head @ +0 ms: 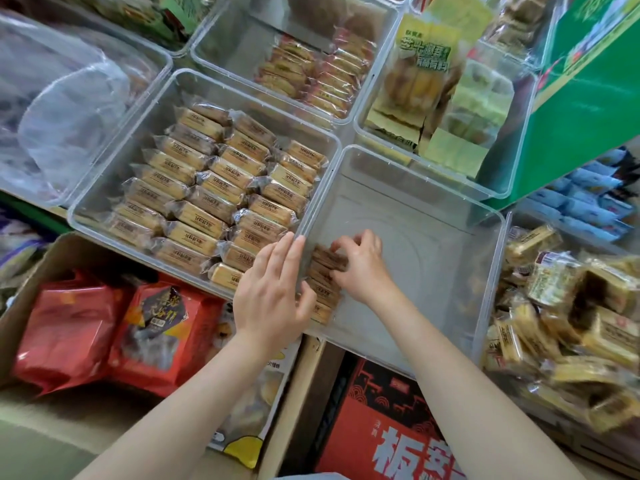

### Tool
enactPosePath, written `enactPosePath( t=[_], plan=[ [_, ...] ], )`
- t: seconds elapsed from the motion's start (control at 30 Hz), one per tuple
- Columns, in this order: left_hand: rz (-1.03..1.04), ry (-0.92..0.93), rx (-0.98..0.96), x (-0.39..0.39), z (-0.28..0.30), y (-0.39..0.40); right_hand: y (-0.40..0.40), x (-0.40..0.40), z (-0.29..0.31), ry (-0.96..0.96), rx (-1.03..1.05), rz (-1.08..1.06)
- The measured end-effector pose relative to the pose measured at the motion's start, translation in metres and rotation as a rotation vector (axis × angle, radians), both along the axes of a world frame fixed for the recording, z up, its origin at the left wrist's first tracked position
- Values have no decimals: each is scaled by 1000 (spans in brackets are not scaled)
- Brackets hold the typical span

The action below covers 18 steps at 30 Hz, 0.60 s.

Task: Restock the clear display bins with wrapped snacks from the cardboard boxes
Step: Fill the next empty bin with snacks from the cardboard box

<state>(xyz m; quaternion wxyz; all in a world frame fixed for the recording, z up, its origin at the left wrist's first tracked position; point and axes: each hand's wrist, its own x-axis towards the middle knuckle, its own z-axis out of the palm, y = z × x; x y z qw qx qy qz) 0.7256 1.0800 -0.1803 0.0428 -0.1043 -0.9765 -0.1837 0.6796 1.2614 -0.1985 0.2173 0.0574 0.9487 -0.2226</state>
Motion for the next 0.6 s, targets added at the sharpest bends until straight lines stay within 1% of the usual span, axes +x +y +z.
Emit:
enactPosePath(
  t=[0.07,0.2,0.37,0.5,0.6],
  plan=[
    [-3,-5,0,0,0,0,-2,11,1,-11,-35,0],
    [-10,-7,7,-1,1,0,-1,24,-2,-153,-96,-86],
    [-14,-10,24,-1,3,0,-11,27,-6,-153,-158,-129],
    [-33,-62,-4,-1,6,0,-9,25,-8,-212,-339,-320],
    [-52,-128,-23,-2,9,-1,-3,27,-5,-243,-400,-345]
  ],
)
